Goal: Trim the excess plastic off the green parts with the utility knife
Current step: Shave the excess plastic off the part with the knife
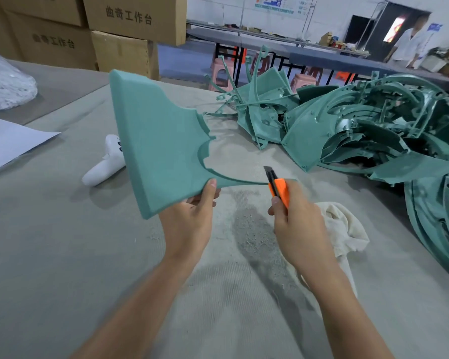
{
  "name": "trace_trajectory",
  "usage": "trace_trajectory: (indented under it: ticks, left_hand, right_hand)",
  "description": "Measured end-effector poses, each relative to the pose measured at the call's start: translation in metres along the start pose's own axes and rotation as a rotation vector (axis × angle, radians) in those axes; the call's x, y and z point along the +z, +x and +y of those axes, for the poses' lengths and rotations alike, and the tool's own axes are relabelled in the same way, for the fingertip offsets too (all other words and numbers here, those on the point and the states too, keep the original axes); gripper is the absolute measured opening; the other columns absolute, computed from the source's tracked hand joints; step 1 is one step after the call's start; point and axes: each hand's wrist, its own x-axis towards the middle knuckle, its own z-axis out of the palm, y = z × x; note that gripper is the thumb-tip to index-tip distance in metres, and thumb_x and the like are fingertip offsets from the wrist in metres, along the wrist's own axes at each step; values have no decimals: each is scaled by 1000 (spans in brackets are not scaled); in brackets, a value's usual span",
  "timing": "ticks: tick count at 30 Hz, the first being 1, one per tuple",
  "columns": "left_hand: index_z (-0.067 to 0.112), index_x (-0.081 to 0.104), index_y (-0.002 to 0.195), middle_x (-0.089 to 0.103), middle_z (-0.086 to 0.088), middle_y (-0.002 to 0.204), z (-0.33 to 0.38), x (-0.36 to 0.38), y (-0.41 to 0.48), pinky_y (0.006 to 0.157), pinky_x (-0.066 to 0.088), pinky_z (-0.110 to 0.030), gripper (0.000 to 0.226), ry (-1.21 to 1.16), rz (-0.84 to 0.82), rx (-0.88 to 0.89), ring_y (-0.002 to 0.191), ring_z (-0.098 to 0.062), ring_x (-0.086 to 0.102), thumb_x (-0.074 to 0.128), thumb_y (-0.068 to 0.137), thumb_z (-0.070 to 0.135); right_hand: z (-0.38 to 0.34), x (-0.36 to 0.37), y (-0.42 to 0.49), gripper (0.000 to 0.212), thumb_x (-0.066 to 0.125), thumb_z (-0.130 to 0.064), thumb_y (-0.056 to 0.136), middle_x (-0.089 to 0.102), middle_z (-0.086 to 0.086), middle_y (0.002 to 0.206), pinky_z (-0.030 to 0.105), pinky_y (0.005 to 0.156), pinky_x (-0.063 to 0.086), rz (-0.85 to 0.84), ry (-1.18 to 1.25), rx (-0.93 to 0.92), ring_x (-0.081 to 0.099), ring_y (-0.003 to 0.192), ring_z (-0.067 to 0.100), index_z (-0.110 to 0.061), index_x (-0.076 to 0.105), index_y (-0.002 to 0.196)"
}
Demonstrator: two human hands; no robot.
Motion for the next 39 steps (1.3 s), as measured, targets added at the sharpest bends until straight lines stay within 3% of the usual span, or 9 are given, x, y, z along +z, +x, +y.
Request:
trace_trajectory:
  ticks: [3,10,14,20,25,29,32,36,39]
  left_hand:
    - [34,66,70,71,16,66,1,1,-2,73,60,-44,25,14,6,-1,67,-8,71,67,90,21]
    - [33,67,70,73,8,76,1,1,-3,83,57,-42,22,52,21,-41,77,-13,72,64,92,31]
    - [33,66,69,73,6,74,0,4,-8,83,56,-44,25,93,-10,-5,81,-19,72,62,93,30]
    - [24,71,74,74,3,76,-2,4,-8,83,56,-44,20,82,10,41,80,-17,73,63,93,26]
    - [31,67,70,73,11,71,1,4,-6,80,59,-45,25,-35,38,0,72,-13,73,65,92,21]
    - [33,66,69,70,21,72,1,6,-7,79,58,-37,26,-8,20,-7,70,-8,72,63,93,24]
    - [32,67,72,71,19,70,-1,6,-9,76,55,-27,22,14,9,-2,74,-8,72,63,93,27]
    - [40,64,72,71,18,71,-1,5,-8,83,57,-36,24,27,9,14,78,-11,73,63,93,29]
    - [37,66,70,72,19,72,1,5,-5,80,58,-41,26,-42,30,-19,72,-9,72,65,93,25]
  right_hand:
    - [-1,0,2,17,46,-20,102,65,10,81,51,64,52,37,81,51,62,68,32,-17,39,117]
    - [-11,9,-2,12,44,-16,102,62,17,76,53,61,49,18,66,55,60,65,37,-11,35,108]
    - [-22,16,-7,12,45,-15,102,56,13,68,46,57,44,-2,86,-3,55,62,38,-11,33,104]
    - [-29,21,-11,12,46,-18,102,47,-3,61,37,48,36,-49,114,-180,44,49,19,-18,34,104]
    - [-8,8,0,12,46,-16,101,54,12,67,45,51,39,61,110,-21,52,57,33,-11,36,105]
    - [-2,2,3,12,46,-15,101,56,15,67,45,51,39,112,84,15,52,56,32,-9,36,105]
    - [-13,12,-4,11,47,-16,101,53,7,63,40,48,37,26,116,-79,51,53,28,-13,36,103]
    - [-23,18,-11,15,51,-16,100,57,0,63,31,47,40,-66,201,-208,52,51,15,-23,37,102]
    - [-14,9,-5,16,51,-17,99,63,6,71,43,54,48,26,192,-130,58,55,18,-23,38,103]
